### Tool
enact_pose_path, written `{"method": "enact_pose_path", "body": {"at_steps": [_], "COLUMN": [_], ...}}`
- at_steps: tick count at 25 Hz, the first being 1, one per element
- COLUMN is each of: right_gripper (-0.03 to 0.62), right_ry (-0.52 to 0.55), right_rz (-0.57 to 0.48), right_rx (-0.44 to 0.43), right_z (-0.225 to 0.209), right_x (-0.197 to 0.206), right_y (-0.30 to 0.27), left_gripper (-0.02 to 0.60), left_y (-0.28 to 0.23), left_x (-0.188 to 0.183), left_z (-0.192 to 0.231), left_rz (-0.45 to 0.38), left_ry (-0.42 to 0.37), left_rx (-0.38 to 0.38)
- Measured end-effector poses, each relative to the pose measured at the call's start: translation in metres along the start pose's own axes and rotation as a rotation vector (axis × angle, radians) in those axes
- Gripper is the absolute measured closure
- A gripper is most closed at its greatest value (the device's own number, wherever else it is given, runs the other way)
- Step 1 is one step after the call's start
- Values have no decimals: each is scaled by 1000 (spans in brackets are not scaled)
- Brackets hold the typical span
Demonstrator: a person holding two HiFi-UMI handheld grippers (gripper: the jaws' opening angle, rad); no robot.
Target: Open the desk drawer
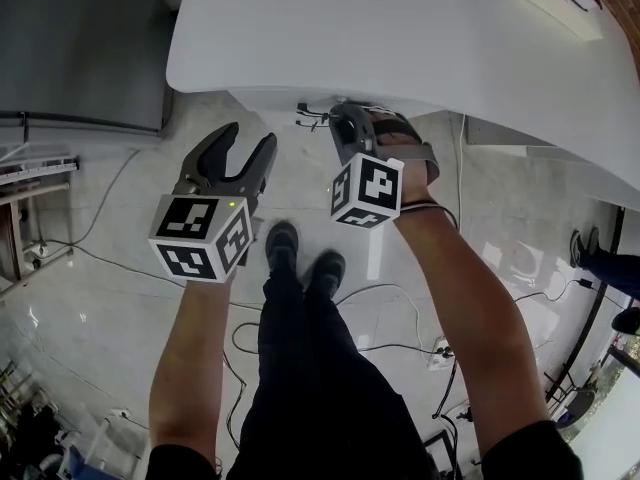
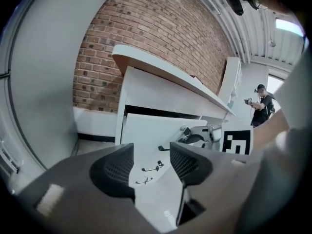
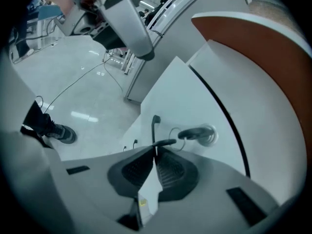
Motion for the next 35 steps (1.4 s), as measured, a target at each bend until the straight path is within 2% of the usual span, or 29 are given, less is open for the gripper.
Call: {"method": "enact_pose_path", "body": {"at_steps": [4,12,18,20,23,24,26,30,35], "right_gripper": [563,563,552,510,510,510,510,470,458], "right_ry": [-8,7,-39,-34,13,24,27,27,-65], "right_rz": [-16,-37,-64,-126,-192,-181,-132,-52,-30], "right_rx": [4,5,-18,9,140,176,196,160,81], "right_z": [13,32,30,24,12,7,-1,-16,-24], "right_x": [-3,-10,-10,-14,-8,-1,18,42,48], "right_y": [10,23,32,59,109,119,130,125,107], "left_gripper": [329,325,337,357,379,383,392,401,419], "left_y": [-1,-5,-1,0,0,0,1,1,4], "left_x": [-3,-17,-16,-21,-24,-24,-23,-22,-20], "left_z": [6,6,9,9,8,8,8,10,14], "left_rz": [-17,-10,-13,5,40,42,35,16,7], "left_ry": [-31,-137,-105,-140,-241,-262,-273,-264,-224], "left_rx": [-38,14,14,3,-18,-22,-15,-3,-3]}}
Point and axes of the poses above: the fingertips, and each gripper's own axes: y backward along the fingers, z to its left, x out of its underside, the point moved 9 cm from there along y, backward along the fingers, and after that the axes turned 13 degrees about y, right-handed, at the moved point
